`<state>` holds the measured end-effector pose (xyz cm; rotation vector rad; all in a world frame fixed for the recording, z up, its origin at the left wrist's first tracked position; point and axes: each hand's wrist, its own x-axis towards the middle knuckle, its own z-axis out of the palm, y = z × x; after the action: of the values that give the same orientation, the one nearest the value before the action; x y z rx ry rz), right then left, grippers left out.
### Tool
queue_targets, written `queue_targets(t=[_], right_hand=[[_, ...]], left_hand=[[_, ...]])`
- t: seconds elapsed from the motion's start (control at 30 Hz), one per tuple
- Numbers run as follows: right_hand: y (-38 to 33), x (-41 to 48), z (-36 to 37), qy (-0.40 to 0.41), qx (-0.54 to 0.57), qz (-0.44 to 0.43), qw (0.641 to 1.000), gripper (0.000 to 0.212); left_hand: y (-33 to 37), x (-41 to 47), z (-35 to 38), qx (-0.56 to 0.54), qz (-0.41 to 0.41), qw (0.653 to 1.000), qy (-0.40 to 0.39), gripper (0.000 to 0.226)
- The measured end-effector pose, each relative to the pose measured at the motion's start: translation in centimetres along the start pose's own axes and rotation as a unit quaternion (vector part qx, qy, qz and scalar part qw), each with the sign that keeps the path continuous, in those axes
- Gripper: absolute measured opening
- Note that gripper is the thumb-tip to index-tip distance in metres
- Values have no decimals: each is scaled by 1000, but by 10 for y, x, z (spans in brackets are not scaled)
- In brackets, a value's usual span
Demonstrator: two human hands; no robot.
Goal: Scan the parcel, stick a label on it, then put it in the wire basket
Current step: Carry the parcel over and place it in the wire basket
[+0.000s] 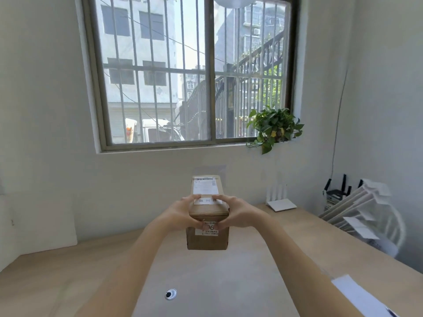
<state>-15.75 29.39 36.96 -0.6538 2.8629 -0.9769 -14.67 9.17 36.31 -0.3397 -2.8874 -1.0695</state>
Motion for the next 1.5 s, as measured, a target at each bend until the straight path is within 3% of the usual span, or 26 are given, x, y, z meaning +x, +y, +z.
queue_targets(t=[0.4, 0.87, 1.23, 1.5], right_hand=[[49, -113, -65, 128, -53, 185, 973, 94], [94, -295, -119, 260, -86, 360, 892, 93], [152, -435, -159, 321, -67, 435, 839, 89], [230, -538, -216, 332, -73, 463, 819, 88]], left_hand=[[99, 50, 87, -49, 177, 973, -144, 106], [264, 19, 212, -87, 362, 881, -293, 100], [388, -26, 322, -108, 443, 801, -387, 85], [498, -47, 426, -111, 458, 778, -415, 87]])
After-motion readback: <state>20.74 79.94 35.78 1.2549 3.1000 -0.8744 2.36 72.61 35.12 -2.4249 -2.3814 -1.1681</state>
